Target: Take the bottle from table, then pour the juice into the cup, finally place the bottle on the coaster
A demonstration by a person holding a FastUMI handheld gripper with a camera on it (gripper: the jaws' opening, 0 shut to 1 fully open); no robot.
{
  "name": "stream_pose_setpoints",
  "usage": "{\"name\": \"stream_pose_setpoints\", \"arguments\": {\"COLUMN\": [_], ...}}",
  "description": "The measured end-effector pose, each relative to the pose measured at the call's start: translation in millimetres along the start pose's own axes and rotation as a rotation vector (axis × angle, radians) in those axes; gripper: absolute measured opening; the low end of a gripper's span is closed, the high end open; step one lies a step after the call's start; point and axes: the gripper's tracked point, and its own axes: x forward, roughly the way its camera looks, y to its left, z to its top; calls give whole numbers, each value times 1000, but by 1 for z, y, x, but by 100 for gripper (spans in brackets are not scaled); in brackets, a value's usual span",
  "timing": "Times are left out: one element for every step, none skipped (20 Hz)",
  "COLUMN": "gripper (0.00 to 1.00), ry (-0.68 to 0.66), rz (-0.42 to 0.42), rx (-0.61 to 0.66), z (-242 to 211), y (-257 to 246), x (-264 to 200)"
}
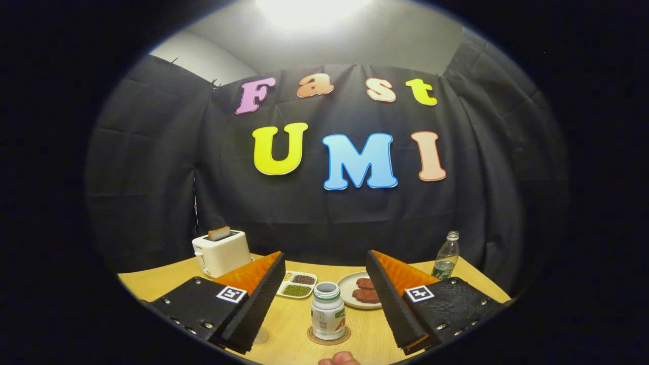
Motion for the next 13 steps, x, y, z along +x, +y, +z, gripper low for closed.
{"name": "stream_pose_setpoints", "arguments": {"gripper": [98, 98, 98, 98, 98, 97, 97, 97, 97, 97, 97, 97, 97], "ry": [-8, -9, -1, 14, 19, 21, 23, 25, 28, 25, 24, 5, 10], "rz": [-8, -4, 0, 5, 6, -3, -24, -34, -17, -7, -12, -1, 1], "rx": [-14, -22, -19, -17, -23, -47, -77, -81, -73, -58, -30, -8, -2], "z": [3, 4, -3, -13, -22, -34, -46, -57, -72, -83, -98, -107, -123], "y": [-3, -4, -5, -9, -15, -26, -44, -59, -71, -84, -106, -123, -138], "x": [-5, -8, -11, -17, -22, -30, -41, -49, -57, -66, -74, -80, -86]}}
